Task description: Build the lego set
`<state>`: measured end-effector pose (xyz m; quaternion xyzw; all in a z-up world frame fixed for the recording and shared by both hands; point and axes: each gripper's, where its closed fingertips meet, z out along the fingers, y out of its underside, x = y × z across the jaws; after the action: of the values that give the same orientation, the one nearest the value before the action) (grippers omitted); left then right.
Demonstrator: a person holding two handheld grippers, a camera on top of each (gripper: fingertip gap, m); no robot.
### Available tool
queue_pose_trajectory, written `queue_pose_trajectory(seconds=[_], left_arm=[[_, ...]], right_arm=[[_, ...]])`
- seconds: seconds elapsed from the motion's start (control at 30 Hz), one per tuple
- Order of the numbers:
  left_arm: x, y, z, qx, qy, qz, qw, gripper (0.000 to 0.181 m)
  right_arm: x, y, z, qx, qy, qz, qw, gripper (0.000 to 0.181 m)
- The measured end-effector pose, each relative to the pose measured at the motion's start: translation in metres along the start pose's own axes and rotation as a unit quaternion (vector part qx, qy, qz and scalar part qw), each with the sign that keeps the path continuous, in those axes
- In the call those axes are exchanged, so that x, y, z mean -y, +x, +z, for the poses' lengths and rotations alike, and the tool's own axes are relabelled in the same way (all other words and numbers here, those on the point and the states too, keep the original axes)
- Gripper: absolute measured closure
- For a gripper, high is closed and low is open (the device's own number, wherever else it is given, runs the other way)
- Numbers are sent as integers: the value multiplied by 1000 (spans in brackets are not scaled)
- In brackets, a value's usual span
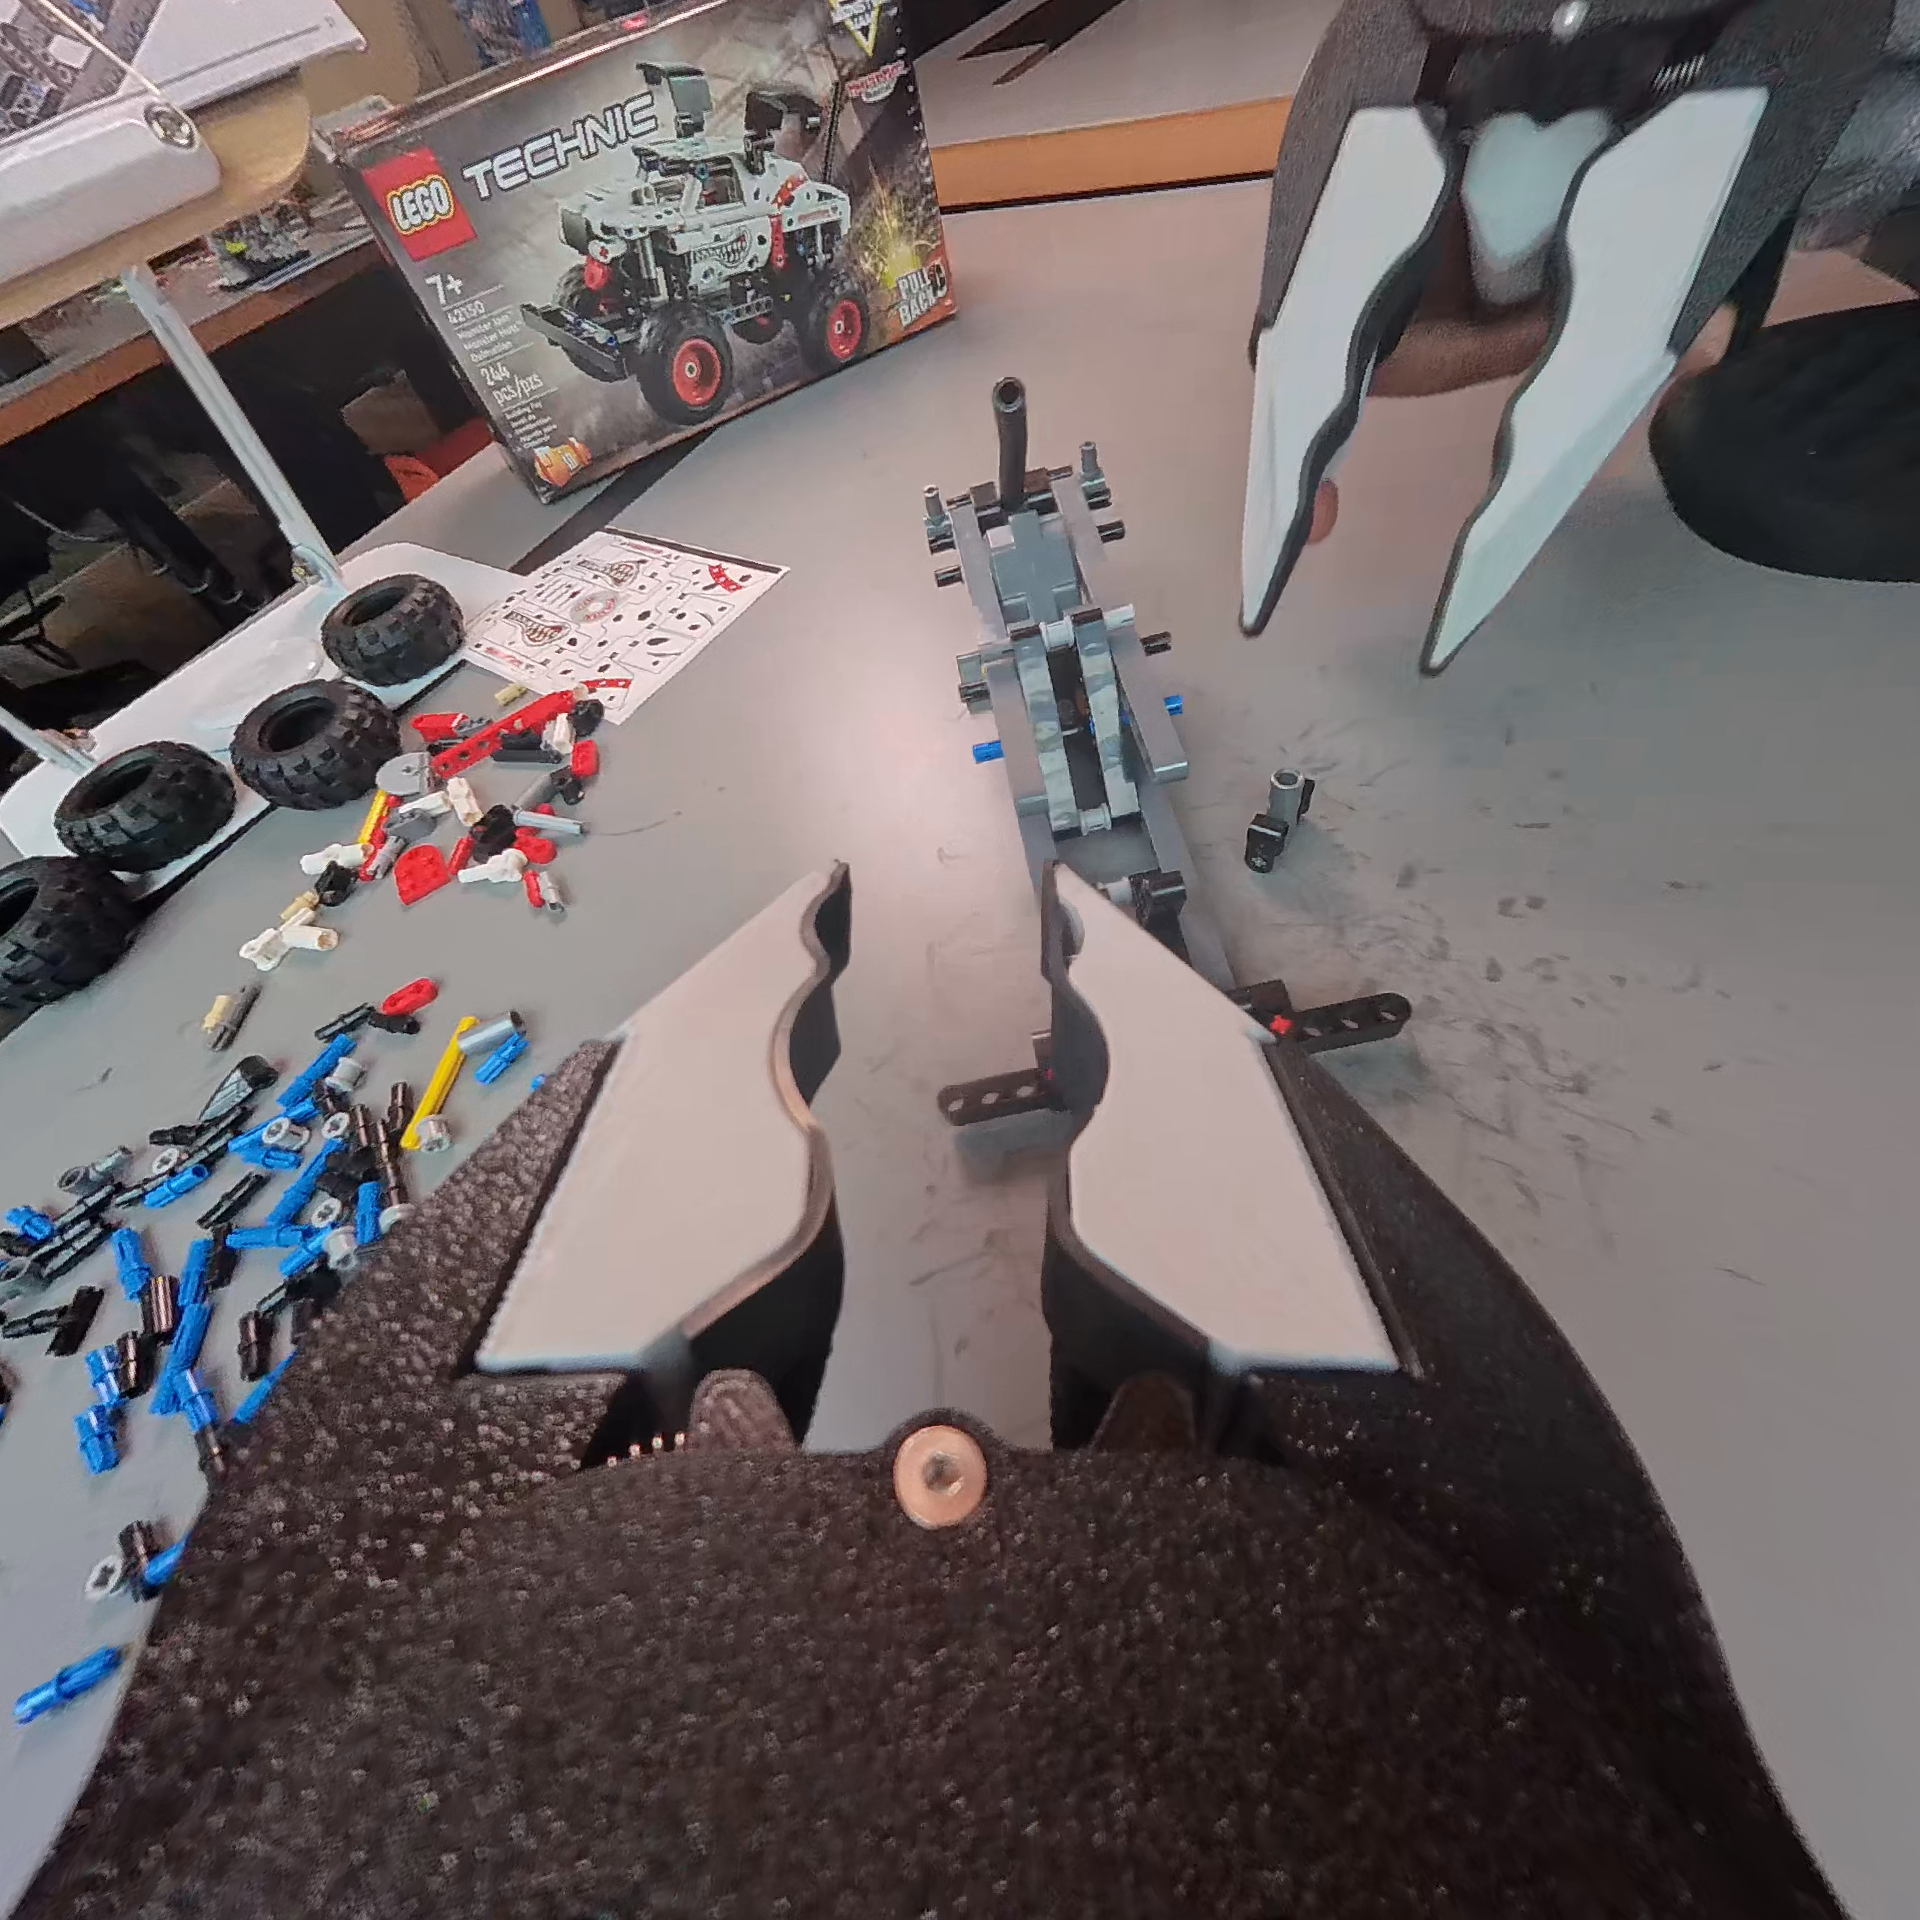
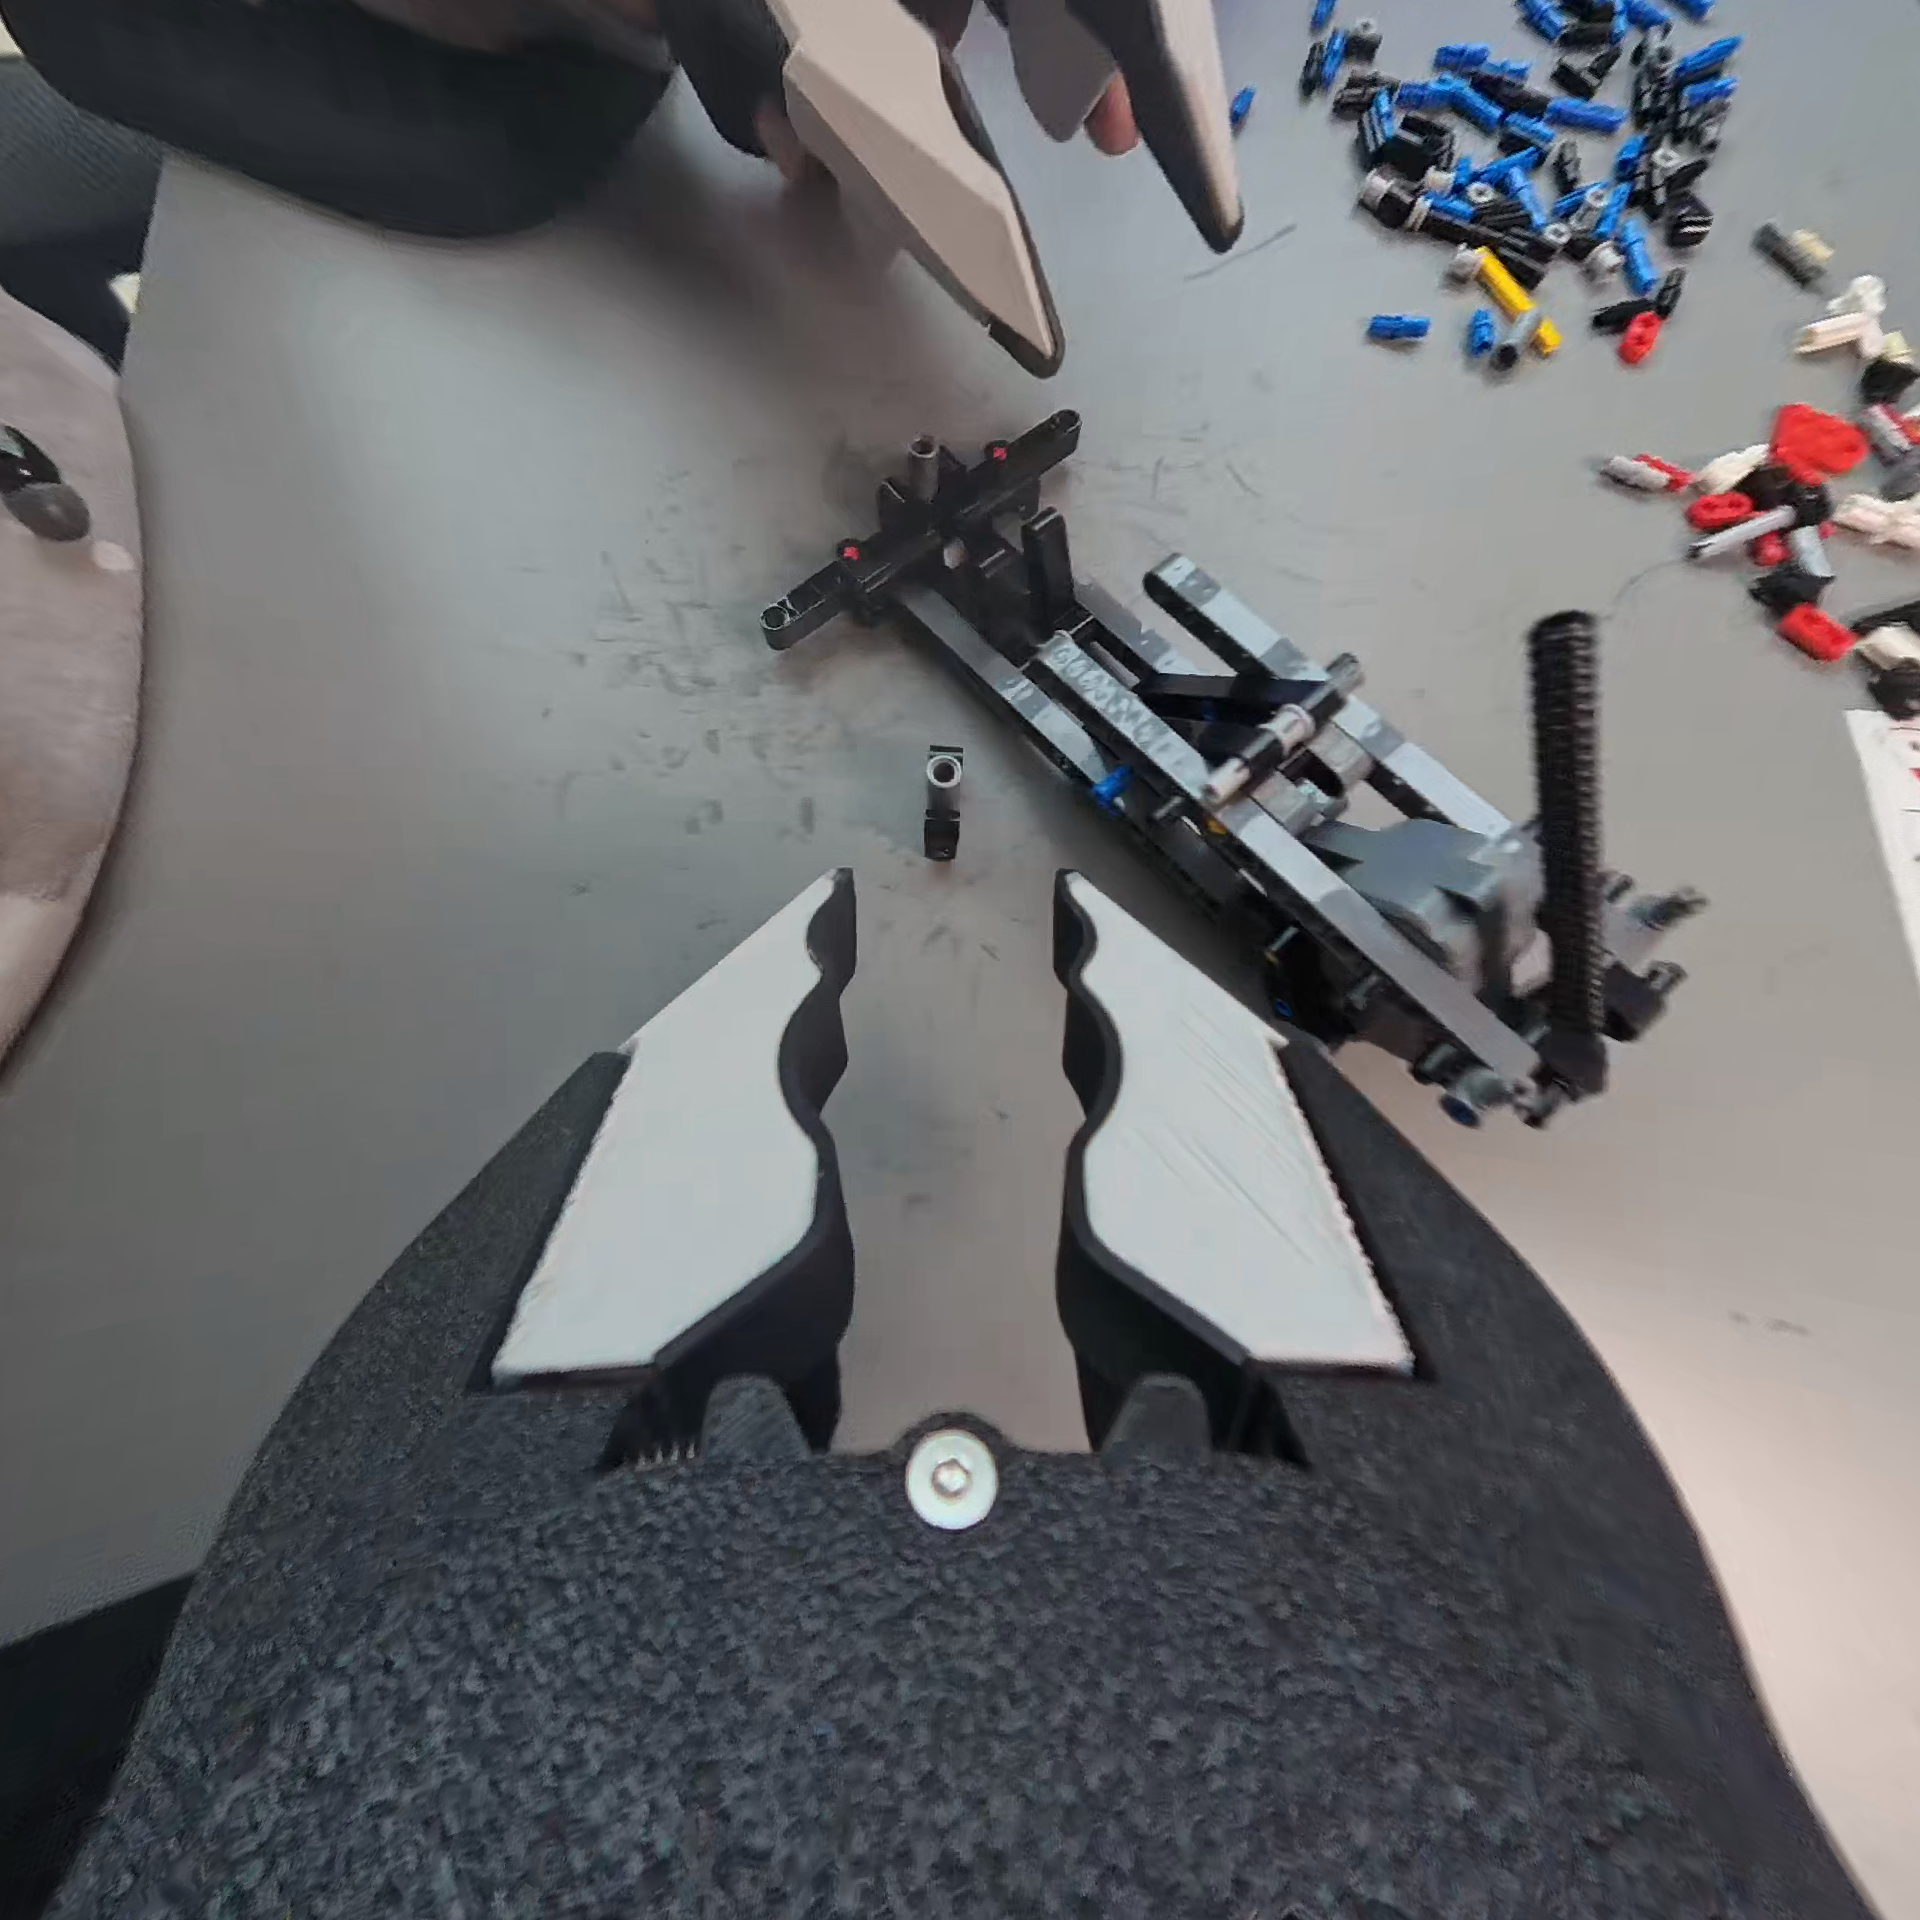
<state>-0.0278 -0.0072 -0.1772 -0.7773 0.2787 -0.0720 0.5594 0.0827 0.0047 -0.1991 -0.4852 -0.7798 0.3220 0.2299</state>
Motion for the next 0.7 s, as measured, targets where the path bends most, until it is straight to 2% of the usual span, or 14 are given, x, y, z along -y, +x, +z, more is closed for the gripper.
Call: queue_pose_trajectory(seconds=[0.2, 0.3, 0.33, 0.4, 0.5, 0.57, 0.63, 0.7], left_arm=[[10, 28, 1, -47, 19, 29, 998, 151], [12, 38, 2, -63, 19, 35, 997, 151], [11, 40, 2, -66, 17, 37, 997, 151], [12, 45, 3, -74, 17, 38, 996, 152], [20, 57, 1, -90, 30, 39, 995, 151], [29, 66, 0, -98, 48, 48, 993, 152], [39, 71, -2, -96, 67, 60, 991, 151], [49, 73, -4, -92, 86, 62, 990, 151]], right_arm=[[-1, -4, 37, 2, -19, 5, 1000, 146], [-1, -3, 43, -11, -19, -16, 1000, 174], [-2, -4, 42, -10, -17, -21, 1000, 174], [5, -8, 33, -2, 14, -40, 999, 174], [45, -14, 3, -27, 135, -103, 985, 174], [71, -11, -20, -103, 189, -186, 959, 174], [83, -9, -35, -179, 192, -268, 927, 174], [89, -10, -41, -220, 185, -315, 905, 174]])
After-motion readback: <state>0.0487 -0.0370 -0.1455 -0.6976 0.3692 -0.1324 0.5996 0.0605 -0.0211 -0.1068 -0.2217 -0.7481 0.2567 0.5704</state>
